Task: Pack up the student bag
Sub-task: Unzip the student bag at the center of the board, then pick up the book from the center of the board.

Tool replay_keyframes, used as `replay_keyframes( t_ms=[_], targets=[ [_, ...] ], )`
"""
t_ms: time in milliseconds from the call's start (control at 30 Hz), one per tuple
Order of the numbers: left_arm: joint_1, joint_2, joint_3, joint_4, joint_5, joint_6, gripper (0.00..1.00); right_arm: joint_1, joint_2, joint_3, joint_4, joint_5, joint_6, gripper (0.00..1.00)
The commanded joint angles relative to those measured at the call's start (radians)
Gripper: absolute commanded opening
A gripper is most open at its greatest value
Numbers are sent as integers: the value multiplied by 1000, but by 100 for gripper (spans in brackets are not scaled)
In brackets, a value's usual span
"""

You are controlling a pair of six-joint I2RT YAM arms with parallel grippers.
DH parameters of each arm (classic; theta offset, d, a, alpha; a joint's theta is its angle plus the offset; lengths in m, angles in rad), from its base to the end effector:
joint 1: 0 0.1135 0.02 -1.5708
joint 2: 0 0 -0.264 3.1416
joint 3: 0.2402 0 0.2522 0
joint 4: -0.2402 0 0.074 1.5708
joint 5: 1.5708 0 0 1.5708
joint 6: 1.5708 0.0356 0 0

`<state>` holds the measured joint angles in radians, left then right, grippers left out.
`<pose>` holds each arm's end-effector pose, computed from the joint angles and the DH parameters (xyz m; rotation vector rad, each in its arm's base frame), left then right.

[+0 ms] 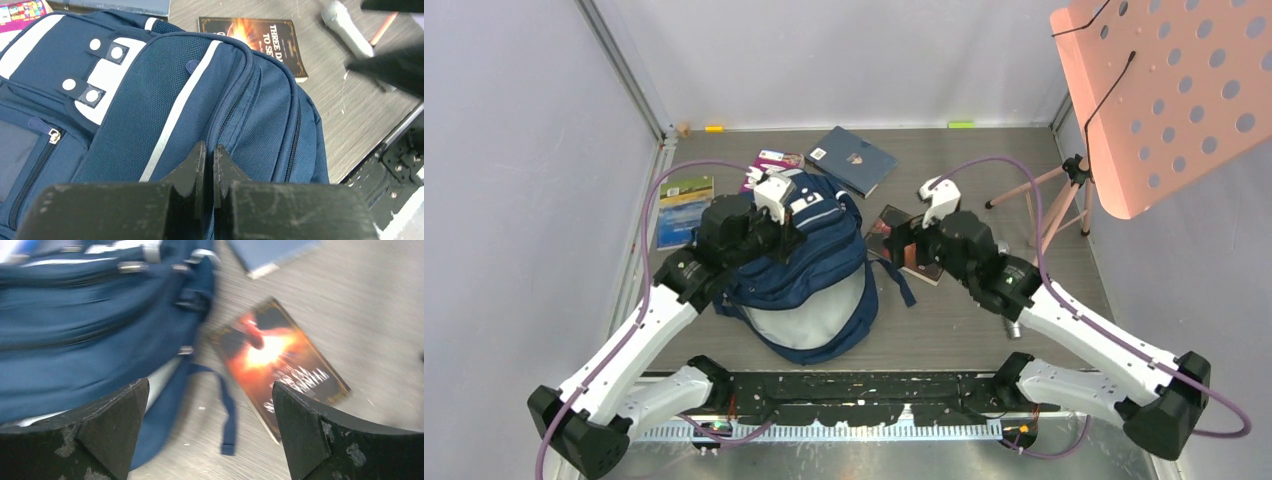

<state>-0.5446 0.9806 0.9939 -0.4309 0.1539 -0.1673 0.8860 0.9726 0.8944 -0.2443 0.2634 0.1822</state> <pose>0.1828 -0.1171 0.3518 0.4814 1.9777 -0.6076 0.1482 0.1669 0.3380 -0.4852 1.8478 0.4804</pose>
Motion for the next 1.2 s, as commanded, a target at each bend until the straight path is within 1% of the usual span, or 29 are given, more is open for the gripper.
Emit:
replay_keyframes(
  t_ms=[0,33,133,200,300,400,467,567,700,933,1100,1167],
  targets=[
    [15,-109,-43,-18,-33,69,0,-211,44,-33,-129,-50,110,100],
    [15,-125,-55,-30,-37,82,0,-270,61,-31,-142,-68,117,100],
    [15,-190,-92,-55,-25,120,0,-375,166,-12,-201,-80,123,100],
    [15,-227,-125,-52,-15,126,0,-400,233,12,-252,-88,85,100],
    [15,-269,-169,-34,0,130,0,-407,341,68,-336,-116,-22,99],
    [15,-287,-190,-22,0,131,0,-407,395,86,-368,-156,-110,98],
    [16,-285,-190,-22,-6,133,0,-407,414,78,-347,-186,-166,98],
    [15,-279,-187,-25,-5,135,0,-407,414,32,-256,-239,-235,98],
    [15,-274,-191,-25,25,136,0,-407,441,8,-199,-285,-313,98],
    [15,-259,-190,-19,80,123,0,-404,541,-6,-101,-278,-437,98],
    [15,-246,-191,-20,99,123,0,-403,623,3,-95,-284,-492,98],
    [16,-244,-192,-25,97,129,0,-401,647,0,-83,-249,-505,96]
  ],
)
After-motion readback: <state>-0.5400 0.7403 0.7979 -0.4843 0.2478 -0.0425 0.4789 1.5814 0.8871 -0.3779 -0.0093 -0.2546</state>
